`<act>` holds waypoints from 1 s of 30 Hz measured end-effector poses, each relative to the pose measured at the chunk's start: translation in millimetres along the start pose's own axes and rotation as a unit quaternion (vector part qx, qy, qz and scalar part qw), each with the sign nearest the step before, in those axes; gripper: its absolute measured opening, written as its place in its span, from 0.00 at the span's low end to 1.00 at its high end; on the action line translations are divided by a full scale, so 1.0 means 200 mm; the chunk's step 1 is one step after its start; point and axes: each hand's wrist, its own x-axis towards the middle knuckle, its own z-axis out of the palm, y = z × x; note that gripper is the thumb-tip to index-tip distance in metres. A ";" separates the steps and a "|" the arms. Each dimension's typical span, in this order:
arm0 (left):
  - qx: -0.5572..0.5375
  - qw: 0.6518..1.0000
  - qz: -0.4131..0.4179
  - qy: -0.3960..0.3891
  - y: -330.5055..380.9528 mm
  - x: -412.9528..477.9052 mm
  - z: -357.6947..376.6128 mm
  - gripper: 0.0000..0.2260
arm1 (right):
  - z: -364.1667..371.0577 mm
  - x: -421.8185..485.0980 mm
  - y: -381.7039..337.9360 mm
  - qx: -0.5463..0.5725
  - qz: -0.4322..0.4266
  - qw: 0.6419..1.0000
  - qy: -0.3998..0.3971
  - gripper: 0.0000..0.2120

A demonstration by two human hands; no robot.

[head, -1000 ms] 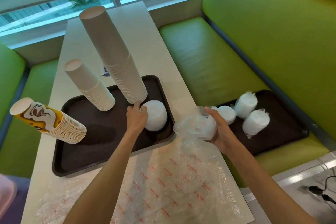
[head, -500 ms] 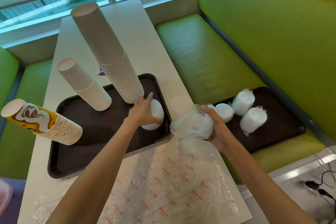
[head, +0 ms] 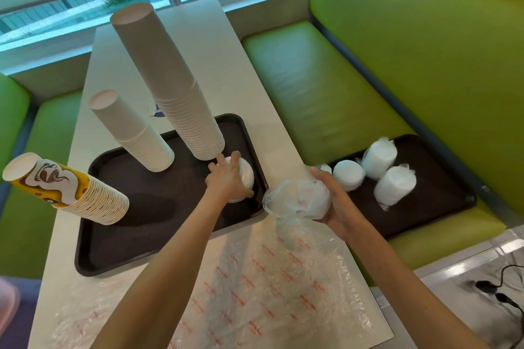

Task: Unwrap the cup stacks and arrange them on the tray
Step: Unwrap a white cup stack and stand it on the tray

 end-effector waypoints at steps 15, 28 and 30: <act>-0.102 0.994 -0.030 -0.039 0.01 0.02 -0.03 0.41 | 0.01 -0.01 -0.01 0.005 0.001 1.000 -0.002 0.34; -0.107 0.993 -0.038 -0.014 0.02 -0.03 -0.09 0.56 | 0.00 -0.01 -0.02 0.019 -0.005 1.000 0.012 0.10; -0.114 0.993 -0.042 -0.008 0.00 -0.05 -0.08 0.55 | 0.01 -0.02 -0.02 0.011 -0.002 1.000 0.008 0.17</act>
